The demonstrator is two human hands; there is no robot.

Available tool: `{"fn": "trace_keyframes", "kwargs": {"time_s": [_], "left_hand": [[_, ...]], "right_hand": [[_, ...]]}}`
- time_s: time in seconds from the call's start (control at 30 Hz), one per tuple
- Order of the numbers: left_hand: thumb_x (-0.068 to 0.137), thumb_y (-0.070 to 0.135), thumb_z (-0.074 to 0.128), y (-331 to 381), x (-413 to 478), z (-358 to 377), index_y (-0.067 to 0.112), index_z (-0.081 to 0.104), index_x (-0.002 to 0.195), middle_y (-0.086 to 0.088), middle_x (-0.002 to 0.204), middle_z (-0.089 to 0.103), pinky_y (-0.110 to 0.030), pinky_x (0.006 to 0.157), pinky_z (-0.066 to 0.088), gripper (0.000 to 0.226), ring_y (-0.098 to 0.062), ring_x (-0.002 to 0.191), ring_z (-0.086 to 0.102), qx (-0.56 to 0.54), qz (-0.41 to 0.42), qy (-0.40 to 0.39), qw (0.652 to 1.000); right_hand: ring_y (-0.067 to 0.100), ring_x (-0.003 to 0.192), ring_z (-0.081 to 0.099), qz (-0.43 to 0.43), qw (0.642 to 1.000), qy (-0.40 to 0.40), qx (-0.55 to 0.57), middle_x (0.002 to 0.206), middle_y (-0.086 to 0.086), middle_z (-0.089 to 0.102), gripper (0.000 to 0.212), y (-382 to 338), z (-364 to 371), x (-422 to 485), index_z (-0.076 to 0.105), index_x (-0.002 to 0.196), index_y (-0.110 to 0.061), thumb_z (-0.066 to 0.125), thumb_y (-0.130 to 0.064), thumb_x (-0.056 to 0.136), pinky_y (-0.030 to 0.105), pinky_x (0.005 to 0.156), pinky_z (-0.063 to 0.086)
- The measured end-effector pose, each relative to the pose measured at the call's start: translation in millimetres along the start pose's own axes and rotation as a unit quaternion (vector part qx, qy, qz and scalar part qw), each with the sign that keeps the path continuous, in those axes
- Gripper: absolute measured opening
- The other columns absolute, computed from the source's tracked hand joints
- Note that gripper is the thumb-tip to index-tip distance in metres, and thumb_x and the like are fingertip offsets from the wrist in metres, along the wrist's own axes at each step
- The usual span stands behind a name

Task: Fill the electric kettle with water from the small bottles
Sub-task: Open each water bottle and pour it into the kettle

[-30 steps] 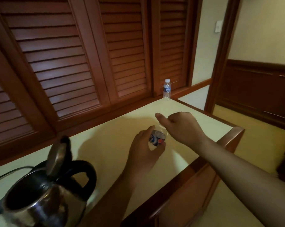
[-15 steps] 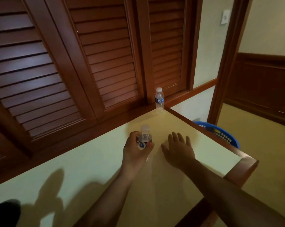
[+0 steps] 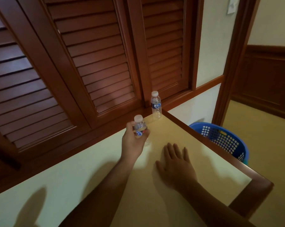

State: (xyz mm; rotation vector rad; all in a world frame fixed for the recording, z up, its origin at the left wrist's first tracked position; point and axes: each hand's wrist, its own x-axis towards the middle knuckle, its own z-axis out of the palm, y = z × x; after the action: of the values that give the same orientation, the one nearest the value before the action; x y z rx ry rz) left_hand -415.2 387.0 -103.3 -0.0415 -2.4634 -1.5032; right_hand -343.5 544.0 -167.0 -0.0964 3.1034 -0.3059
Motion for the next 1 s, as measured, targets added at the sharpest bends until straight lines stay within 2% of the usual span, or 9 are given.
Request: {"fn": "trace_keyframes", "kwargs": {"time_s": [0.13, 0.17, 0.23, 0.33, 0.7, 0.83, 1.0], "left_hand": [[0.089, 0.029, 0.081, -0.7, 36.4, 20.2, 0.018, 0.052, 0.124, 0.002, 0.115, 0.070, -0.001, 0.062, 0.043, 0.047, -0.011, 0.092, 0.067, 0.013, 0.011, 0.006, 1.000], [0.088, 0.029, 0.081, -1.7, 46.0, 25.8, 0.017, 0.052, 0.123, 0.000, 0.115, 0.070, -0.005, 0.064, 0.044, 0.047, -0.015, 0.095, 0.068, 0.020, 0.017, 0.008, 1.000], [0.085, 0.031, 0.084, -4.6, 63.7, 37.1, 0.016, 0.054, 0.121, -0.003, 0.114, 0.072, -0.023, 0.072, 0.050, 0.048, -0.021, 0.098, 0.069, 0.030, 0.024, 0.017, 0.999], [0.080, 0.034, 0.086, -9.8, 84.5, 51.2, 0.017, 0.056, 0.117, -0.005, 0.111, 0.073, -0.036, 0.080, 0.054, 0.050, -0.025, 0.099, 0.069, 0.036, 0.023, 0.031, 0.999], [0.078, 0.031, 0.087, -15.2, 115.6, 67.4, 0.010, 0.063, 0.108, -0.011, 0.106, 0.074, -0.031, 0.079, 0.049, 0.044, -0.029, 0.099, 0.070, 0.076, -0.009, 0.038, 0.996], [0.077, 0.034, 0.087, -14.4, 118.3, 67.1, 0.007, 0.064, 0.108, -0.012, 0.107, 0.075, -0.037, 0.084, 0.055, 0.047, -0.032, 0.101, 0.071, 0.088, -0.026, 0.029, 0.995], [0.080, 0.027, 0.085, -9.6, 118.6, 65.6, 0.005, 0.064, 0.111, -0.012, 0.112, 0.074, -0.026, 0.076, 0.042, 0.044, -0.030, 0.105, 0.069, 0.097, -0.042, 0.015, 0.994]], "right_hand": [[0.026, 0.154, -0.015, -0.002, 1.000, -0.001, 0.000, 0.168, 0.007, -0.008, 0.082, 0.0, -0.4, 1.1, -0.003, 0.160, -0.016, 0.003, -0.068, 0.096, 0.055, 0.122, -0.011], [0.026, 0.153, -0.016, -0.002, 1.000, -0.002, 0.001, 0.168, 0.007, -0.008, 0.082, -0.1, -0.8, 1.7, -0.004, 0.160, -0.016, 0.003, -0.068, 0.096, 0.055, 0.122, -0.011], [0.026, 0.154, -0.015, -0.003, 1.000, -0.003, 0.002, 0.168, 0.007, -0.008, 0.083, -0.6, -1.4, 2.5, -0.003, 0.160, -0.016, 0.003, -0.068, 0.096, 0.056, 0.122, -0.011], [0.027, 0.154, -0.014, -0.004, 1.000, -0.006, 0.001, 0.168, 0.007, -0.007, 0.084, -0.3, -2.2, 2.2, -0.002, 0.160, -0.016, 0.003, -0.069, 0.095, 0.057, 0.122, -0.011], [0.028, 0.154, -0.014, -0.006, 1.000, -0.017, -0.003, 0.168, 0.008, -0.007, 0.085, 0.7, -5.7, 3.7, -0.002, 0.160, -0.016, 0.001, -0.070, 0.095, 0.058, 0.122, -0.008], [0.028, 0.154, -0.014, -0.003, 1.000, -0.012, -0.002, 0.168, 0.008, -0.007, 0.084, 0.0, -4.0, 3.5, -0.002, 0.160, -0.017, 0.001, -0.070, 0.095, 0.058, 0.122, -0.009], [0.026, 0.154, -0.014, -0.003, 1.000, -0.006, 0.001, 0.169, 0.007, -0.006, 0.084, 0.3, -2.4, 3.6, -0.002, 0.160, -0.016, 0.003, -0.070, 0.095, 0.057, 0.122, -0.009]]}}
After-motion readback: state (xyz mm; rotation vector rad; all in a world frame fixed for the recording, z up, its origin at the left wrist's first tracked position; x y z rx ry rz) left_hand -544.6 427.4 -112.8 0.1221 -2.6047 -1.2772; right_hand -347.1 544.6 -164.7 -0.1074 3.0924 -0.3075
